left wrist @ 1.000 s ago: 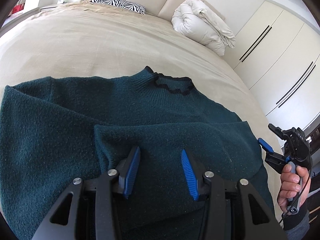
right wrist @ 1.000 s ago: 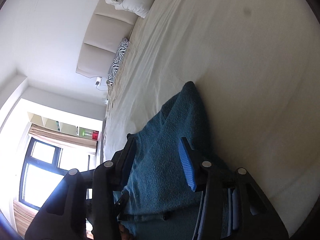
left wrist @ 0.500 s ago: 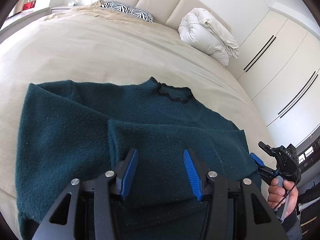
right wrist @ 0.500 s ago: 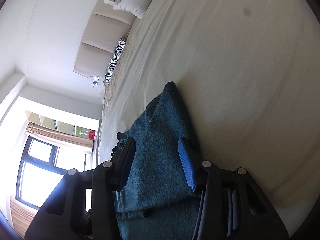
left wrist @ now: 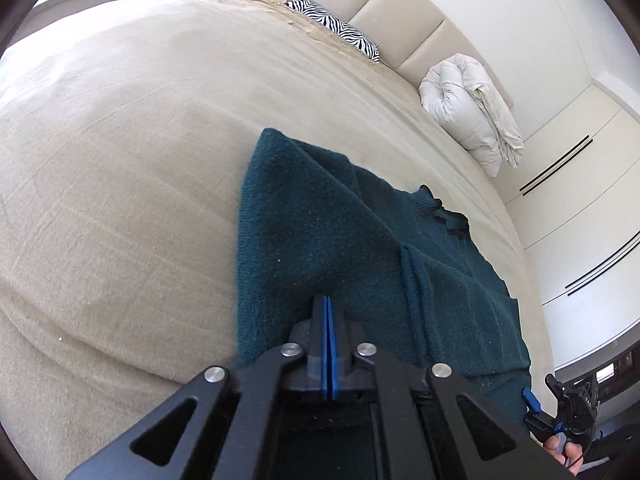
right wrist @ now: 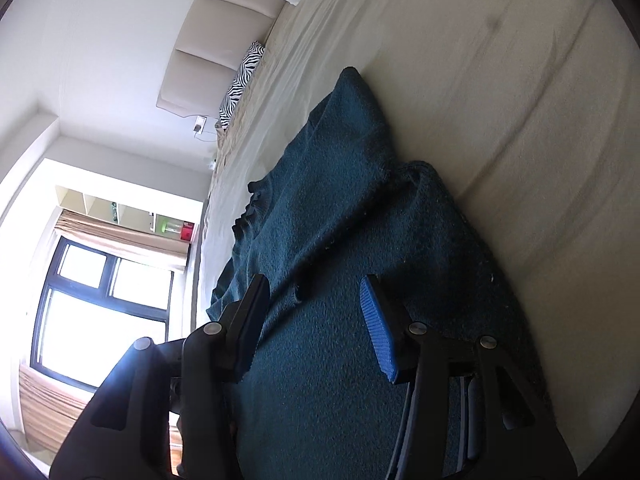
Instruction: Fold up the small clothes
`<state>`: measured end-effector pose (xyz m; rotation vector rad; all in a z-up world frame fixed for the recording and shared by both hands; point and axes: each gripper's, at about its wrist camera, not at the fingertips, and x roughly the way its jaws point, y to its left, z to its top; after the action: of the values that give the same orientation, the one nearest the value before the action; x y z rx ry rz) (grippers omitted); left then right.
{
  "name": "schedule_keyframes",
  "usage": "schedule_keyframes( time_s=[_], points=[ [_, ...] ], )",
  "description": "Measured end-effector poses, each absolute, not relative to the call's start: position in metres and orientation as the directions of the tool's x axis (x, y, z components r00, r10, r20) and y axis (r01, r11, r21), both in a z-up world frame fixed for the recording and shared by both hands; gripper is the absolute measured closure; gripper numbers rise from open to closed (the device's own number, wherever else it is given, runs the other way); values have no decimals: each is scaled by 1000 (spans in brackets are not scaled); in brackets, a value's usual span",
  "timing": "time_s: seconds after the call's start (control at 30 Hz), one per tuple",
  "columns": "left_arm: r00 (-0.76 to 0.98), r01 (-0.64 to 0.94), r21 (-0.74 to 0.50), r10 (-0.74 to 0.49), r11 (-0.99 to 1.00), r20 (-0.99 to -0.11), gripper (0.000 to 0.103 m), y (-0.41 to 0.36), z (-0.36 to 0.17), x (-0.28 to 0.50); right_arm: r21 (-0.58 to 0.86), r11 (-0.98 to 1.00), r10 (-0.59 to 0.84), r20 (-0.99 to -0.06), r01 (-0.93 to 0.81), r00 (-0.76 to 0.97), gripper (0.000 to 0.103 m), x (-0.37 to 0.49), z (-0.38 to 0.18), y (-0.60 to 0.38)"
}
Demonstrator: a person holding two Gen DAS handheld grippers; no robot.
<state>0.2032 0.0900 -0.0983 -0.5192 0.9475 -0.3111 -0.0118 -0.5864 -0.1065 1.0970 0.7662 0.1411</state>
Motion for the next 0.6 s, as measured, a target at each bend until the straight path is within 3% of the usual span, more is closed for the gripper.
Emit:
schedule_keyframes(
  time_s=[0.1, 0.2, 0.23, 0.37, 0.43, 0.6],
  points=[
    [561, 21, -510, -432, 860, -706, 94, 85, -87, 198, 848, 472, 478, -475, 240, 739, 56, -22, -103, -580],
    [608, 33, -473, -393, 881, -690, 59, 79, -68, 192, 852, 478, 487, -461, 215, 742, 56, -28, -95, -577],
    [617, 39, -443, -370, 896, -694, 54, 76, -65, 192, 852, 482, 490, -456, 205, 743, 56, -28, -92, -576],
    [588, 51, -311, -280, 949, -759, 57, 66, -76, 196, 851, 484, 488, -456, 203, 744, 56, -27, -85, -577],
    [591, 58, -265, -247, 963, -768, 65, 64, -78, 195, 867, 447, 482, -440, 220, 758, 56, -33, -88, -583],
    [595, 44, -241, -219, 969, -773, 69, 65, -77, 193, 903, 316, 384, -403, 292, 830, 56, -78, -100, -618]
  ],
)
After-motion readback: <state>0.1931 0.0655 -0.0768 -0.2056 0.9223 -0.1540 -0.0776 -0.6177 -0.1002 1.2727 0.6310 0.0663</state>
